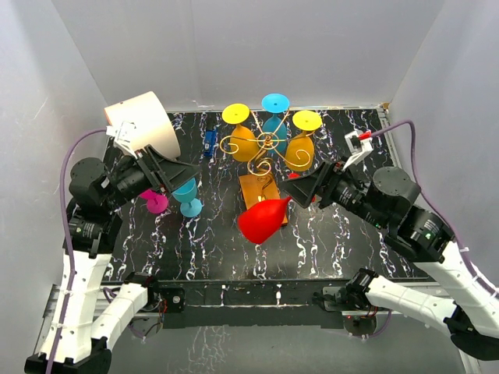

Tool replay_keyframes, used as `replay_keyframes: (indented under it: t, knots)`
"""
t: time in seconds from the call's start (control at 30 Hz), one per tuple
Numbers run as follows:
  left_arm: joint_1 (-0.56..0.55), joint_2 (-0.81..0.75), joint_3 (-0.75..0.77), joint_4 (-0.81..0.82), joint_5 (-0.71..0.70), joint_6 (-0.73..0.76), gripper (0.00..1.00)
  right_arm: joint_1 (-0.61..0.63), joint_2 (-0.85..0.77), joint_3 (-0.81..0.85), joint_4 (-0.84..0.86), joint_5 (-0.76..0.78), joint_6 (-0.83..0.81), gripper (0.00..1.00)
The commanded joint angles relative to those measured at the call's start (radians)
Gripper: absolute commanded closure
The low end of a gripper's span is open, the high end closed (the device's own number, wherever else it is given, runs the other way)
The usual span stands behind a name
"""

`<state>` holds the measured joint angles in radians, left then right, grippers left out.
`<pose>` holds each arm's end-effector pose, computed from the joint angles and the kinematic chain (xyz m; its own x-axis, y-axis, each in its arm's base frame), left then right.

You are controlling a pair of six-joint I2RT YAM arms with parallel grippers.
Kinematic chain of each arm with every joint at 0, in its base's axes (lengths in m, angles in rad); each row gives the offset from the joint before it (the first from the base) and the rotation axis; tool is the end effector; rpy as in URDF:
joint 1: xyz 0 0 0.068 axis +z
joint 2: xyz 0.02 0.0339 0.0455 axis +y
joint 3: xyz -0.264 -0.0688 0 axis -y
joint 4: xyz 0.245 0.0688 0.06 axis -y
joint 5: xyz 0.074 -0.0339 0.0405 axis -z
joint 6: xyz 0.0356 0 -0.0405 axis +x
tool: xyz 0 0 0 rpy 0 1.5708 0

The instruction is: Take the wine glass off the wine glass rack

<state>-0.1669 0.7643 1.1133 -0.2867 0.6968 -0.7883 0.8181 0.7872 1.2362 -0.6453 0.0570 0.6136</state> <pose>0.1345 -0.0458 0.4427 -0.4950 -0.4681 -0.7320 0.5787 0.4508 -0.6796 0.0943 0.0977 0.4395 -0.5066 0.3001 -0.8083 -0.4877 0.6733 0.5557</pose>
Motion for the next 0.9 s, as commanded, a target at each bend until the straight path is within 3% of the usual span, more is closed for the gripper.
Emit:
replay_keyframes:
  t: [0.0,0.23,0.53,0.63,0.87]
  knots:
    - [-0.003,-0.071,-0.047,0.290,0.160,-0.143,0.14,0.000,-0.029,-0.068,0.456,-0.222,0.201,0.40]
    - [-0.003,-0.155,-0.171,0.613,0.237,-0.329,0.06,0.000,-0.024,-0.113,0.750,-0.138,0.368,0.40]
    - [-0.003,-0.175,-0.144,0.553,0.218,-0.308,0.10,0.000,0.086,-0.101,0.943,-0.090,0.505,0.40]
    - [-0.003,-0.171,-0.152,0.587,0.217,-0.340,0.16,-0.001,0.145,-0.076,0.989,-0.144,0.541,0.40]
    - [-0.004,-0.161,-0.160,0.611,0.205,-0.374,0.42,0.000,0.222,-0.081,1.093,-0.224,0.601,0.42]
